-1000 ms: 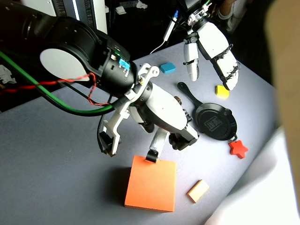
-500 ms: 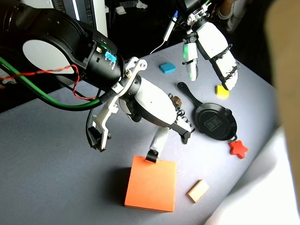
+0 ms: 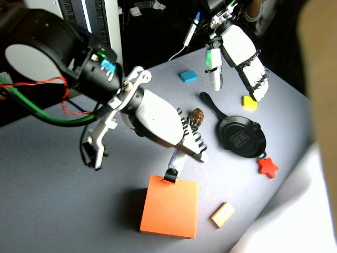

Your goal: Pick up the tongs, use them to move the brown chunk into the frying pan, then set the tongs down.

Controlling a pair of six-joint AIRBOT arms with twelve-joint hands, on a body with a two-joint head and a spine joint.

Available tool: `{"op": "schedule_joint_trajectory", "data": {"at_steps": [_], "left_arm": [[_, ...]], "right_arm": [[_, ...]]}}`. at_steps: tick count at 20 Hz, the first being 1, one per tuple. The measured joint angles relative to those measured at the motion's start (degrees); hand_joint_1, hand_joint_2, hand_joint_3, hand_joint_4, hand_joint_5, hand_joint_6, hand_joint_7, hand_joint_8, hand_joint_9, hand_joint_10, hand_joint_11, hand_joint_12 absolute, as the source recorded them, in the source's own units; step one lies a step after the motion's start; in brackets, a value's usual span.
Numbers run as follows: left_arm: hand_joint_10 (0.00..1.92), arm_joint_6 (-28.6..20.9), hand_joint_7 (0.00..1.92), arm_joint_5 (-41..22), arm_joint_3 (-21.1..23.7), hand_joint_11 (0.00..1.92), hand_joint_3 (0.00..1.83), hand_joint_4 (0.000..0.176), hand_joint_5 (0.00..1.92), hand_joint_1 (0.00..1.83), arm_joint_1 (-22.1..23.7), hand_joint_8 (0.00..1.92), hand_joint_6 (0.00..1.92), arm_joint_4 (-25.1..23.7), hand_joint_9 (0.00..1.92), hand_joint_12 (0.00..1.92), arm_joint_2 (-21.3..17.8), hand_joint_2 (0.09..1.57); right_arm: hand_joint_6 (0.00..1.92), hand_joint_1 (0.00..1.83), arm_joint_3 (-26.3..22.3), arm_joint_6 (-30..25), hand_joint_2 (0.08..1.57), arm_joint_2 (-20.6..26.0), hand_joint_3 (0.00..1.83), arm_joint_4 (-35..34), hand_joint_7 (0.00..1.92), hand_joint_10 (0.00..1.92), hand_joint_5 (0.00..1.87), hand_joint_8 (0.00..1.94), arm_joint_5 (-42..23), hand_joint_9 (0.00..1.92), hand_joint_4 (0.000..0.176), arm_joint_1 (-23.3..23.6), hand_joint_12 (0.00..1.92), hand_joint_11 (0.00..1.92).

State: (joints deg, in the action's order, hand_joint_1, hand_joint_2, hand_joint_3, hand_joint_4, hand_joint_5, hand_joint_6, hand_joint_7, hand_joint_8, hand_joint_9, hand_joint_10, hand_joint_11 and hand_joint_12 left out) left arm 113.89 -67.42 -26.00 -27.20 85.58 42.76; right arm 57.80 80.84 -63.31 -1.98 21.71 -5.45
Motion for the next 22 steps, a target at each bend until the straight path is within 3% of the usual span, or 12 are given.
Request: {"op": "schedule_joint_trajectory", "data": {"at_steps": [1,3,9,13,15,18,20,22], "left_arm": [[0.0,0.0,0.07,0.02,0.02,0.0,0.0,0.015,0.02,0.26,0.0,0.0,0.0,0.0,0.05,0.25,0.0,1.32],[0.0,0.0,0.06,0.0,0.0,0.0,0.0,0.018,0.02,0.26,0.0,0.0,0.0,0.17,0.03,0.19,0.0,1.32],[0.0,0.0,0.05,0.0,0.02,0.0,0.0,0.022,0.01,0.25,0.0,0.0,0.0,0.26,0.03,0.18,0.0,1.33],[0.01,0.0,0.07,0.02,0.02,0.0,0.0,0.019,0.02,0.23,0.0,0.0,0.0,0.35,0.05,0.26,0.0,1.33],[0.0,0.0,0.06,0.0,0.0,0.0,0.0,0.019,0.01,0.14,0.0,0.0,0.0,0.37,0.04,0.2,0.0,1.34],[0.01,0.0,0.06,-0.02,0.02,0.0,0.0,0.021,0.01,0.18,0.0,0.0,0.0,0.35,0.05,0.28,0.0,1.34],[0.0,0.0,0.04,0.0,0.02,0.0,0.0,0.025,0.0,0.21,0.0,0.0,0.0,0.39,0.03,0.14,0.0,1.34],[0.01,0.0,0.07,0.0,0.02,0.0,0.0,0.023,0.03,0.22,0.0,0.0,0.0,0.39,0.07,0.3,0.0,1.33]], "right_arm": [[0.0,0.78,-0.24,-0.17,1.0,0.35,0.0,0.0,0.09,0.02,0.05,0.0,0.0,0.08,0.0,0.02,0.05,0.0],[0.01,0.76,-1.33,-0.37,1.01,1.51,0.0,-0.09,0.12,0.02,0.07,0.0,0.11,0.1,0.0,0.02,0.18,0.0],[0.0,0.74,-4.83,-1.11,1.01,5.53,0.0,-0.09,0.11,0.02,0.07,0.0,1.16,0.11,0.0,-0.24,0.16,0.0],[0.01,0.75,-4.87,-1.31,1.01,6.34,0.0,-0.17,0.16,0.02,0.09,0.01,1.6,0.14,0.0,-0.59,0.27,0.0],[0.01,0.76,-4.87,-1.31,1.01,6.4,0.0,-0.15,0.16,0.02,0.1,0.01,0.94,0.14,0.0,-0.96,0.28,0.0],[0.01,0.75,-4.87,-1.31,1.01,6.38,0.0,-0.13,0.17,0.02,0.11,0.01,0.87,0.15,0.0,-0.87,0.33,0.0],[0.01,0.75,-4.87,-1.36,1.01,6.14,0.0,-0.09,0.17,0.02,0.11,0.0,1.88,0.15,0.0,0.37,0.32,0.0],[0.01,0.74,-4.85,-1.77,1.0,6.05,0.0,0.24,0.17,0.02,0.11,0.0,2.71,0.15,0.0,2.67,0.33,0.0]]}}
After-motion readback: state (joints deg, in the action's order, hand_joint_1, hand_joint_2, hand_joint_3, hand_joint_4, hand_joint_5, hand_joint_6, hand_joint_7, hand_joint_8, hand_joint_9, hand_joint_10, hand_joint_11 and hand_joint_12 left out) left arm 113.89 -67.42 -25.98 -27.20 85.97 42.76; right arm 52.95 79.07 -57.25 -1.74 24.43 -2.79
